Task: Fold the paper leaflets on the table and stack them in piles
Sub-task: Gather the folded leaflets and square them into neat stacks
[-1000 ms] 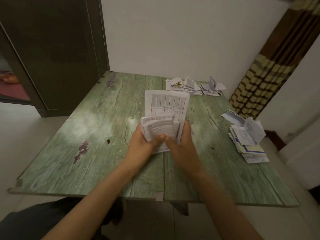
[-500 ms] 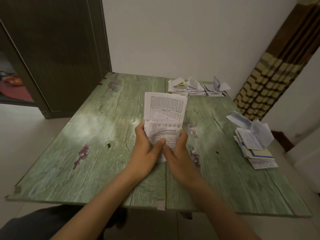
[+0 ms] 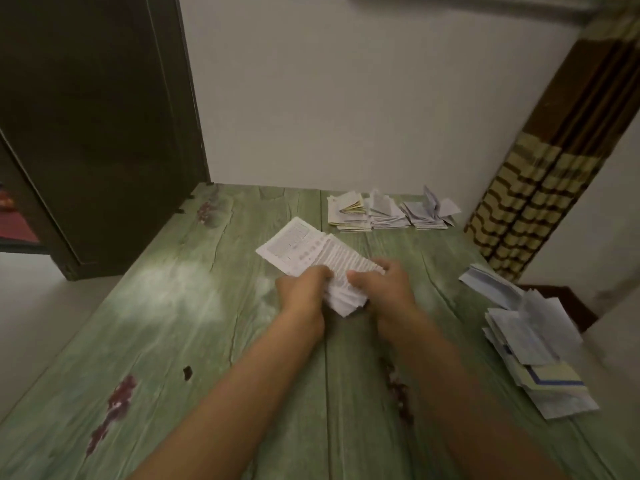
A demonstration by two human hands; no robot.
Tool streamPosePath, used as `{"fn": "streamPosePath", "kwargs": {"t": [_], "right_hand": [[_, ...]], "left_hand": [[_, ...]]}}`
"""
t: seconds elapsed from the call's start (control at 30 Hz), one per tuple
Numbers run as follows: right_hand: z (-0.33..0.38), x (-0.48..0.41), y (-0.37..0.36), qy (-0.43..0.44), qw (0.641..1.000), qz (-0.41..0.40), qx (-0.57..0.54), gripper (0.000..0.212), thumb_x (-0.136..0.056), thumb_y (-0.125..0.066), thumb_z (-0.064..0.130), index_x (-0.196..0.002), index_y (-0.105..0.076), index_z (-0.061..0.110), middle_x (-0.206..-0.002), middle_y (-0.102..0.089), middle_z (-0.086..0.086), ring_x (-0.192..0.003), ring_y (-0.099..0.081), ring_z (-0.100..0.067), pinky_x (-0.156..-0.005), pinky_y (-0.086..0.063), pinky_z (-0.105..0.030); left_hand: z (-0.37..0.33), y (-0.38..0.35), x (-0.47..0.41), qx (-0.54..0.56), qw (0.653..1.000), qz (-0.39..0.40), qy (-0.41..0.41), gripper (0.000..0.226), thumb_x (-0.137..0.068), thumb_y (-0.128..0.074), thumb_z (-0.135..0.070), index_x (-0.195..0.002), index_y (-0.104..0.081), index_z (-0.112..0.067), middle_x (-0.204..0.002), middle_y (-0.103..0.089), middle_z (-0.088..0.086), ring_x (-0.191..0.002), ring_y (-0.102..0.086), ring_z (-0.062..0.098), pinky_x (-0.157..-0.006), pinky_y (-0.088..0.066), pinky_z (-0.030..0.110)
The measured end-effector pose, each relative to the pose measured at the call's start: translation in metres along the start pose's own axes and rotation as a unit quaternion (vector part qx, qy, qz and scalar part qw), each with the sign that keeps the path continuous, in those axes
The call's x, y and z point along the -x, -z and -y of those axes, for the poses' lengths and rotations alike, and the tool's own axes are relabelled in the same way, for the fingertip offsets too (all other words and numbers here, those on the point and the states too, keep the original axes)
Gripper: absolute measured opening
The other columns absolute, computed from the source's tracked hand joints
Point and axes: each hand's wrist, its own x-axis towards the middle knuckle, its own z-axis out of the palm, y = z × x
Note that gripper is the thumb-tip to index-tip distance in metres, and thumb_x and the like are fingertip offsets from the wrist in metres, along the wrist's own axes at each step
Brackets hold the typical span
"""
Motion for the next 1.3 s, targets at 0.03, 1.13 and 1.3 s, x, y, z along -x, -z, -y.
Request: {"fn": "streamPosePath", "kwargs": {"t": [0.03, 1.13, 1.3], "right_hand": [[0.015, -0.013, 0.005, -0.009, 0.999, 0.012, 0.044, 0.041, -0.083, -0.061, -0.004, -0.122, -0.049, 0.006, -0.113, -0.060, -0.015, -0.090, -0.062, -0.024, -0.053, -0.051, -0.026], [-0.004, -0.121, 0.014, 0.169, 0.768, -0.075, 0.613, 0.052, -0.102, -0.020, 0.030, -0.148, -0.020, 0.006, -0.157, -0.011, -0.013, -0.145, -0.007, -0.027, -0.118, -0.009, -0.039], [-0.003, -0.122, 0.013, 0.110, 0.771, -0.057, 0.625, 0.058, -0.101, -0.014, 0.038, -0.150, -0.004, 0.010, -0.158, 0.004, -0.008, -0.145, 0.006, -0.023, -0.118, 0.002, -0.040]], "left_hand": [[-0.003, -0.006, -0.011, -0.001, 1.000, -0.002, -0.001, 0.053, -0.078, -0.062, 0.004, -0.127, -0.045, -0.006, -0.117, -0.062, 0.015, -0.099, -0.063, 0.030, -0.087, -0.054, 0.045], [0.025, -0.054, -0.095, -0.731, 0.552, 0.179, -0.358, 0.054, -0.101, -0.022, -0.024, -0.150, -0.003, -0.015, -0.159, 0.006, 0.005, -0.145, 0.008, 0.018, -0.117, 0.008, 0.038], [0.022, -0.049, -0.092, -0.752, 0.531, 0.186, -0.344, 0.059, -0.099, -0.027, -0.030, -0.150, -0.002, -0.015, -0.159, 0.001, 0.004, -0.146, 0.002, 0.014, -0.118, 0.004, 0.038]]}}
